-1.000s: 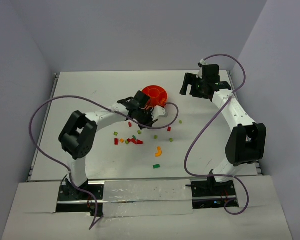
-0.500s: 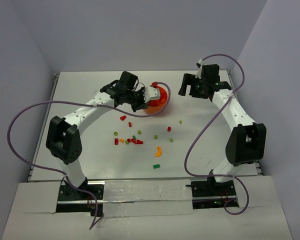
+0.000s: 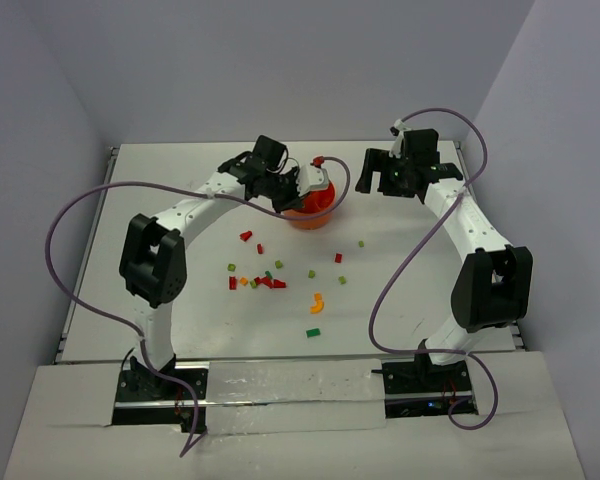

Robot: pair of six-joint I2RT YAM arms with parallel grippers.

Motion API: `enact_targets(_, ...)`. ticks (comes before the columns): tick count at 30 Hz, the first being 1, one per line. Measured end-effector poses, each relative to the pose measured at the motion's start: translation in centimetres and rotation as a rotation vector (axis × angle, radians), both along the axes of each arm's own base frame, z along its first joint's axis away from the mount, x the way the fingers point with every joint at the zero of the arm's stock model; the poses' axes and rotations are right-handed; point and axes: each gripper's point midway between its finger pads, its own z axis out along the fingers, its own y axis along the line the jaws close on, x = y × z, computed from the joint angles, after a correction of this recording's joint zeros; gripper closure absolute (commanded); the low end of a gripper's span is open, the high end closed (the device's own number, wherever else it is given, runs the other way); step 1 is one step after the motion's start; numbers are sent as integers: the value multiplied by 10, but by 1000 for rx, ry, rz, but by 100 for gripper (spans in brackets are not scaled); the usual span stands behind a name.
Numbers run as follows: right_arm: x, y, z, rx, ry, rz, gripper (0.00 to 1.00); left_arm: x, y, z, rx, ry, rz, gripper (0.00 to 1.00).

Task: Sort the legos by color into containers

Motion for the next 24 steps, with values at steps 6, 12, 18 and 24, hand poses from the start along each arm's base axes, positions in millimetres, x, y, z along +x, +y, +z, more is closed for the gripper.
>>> enact_targets(6, -2, 3, -1, 7, 4, 20, 0, 6, -4, -13, 9, 12, 2, 82)
enact_targets(12, -6, 6, -5, 12, 10, 55, 0, 14, -6, -22, 15, 12, 10, 69)
enact_targets(18, -18, 12, -20, 20, 42, 122, 0, 18, -7, -20, 15, -2, 17, 63)
enact_targets(24, -31, 18, -30, 15, 63, 209, 5, 22, -9, -13, 4, -13, 29, 63)
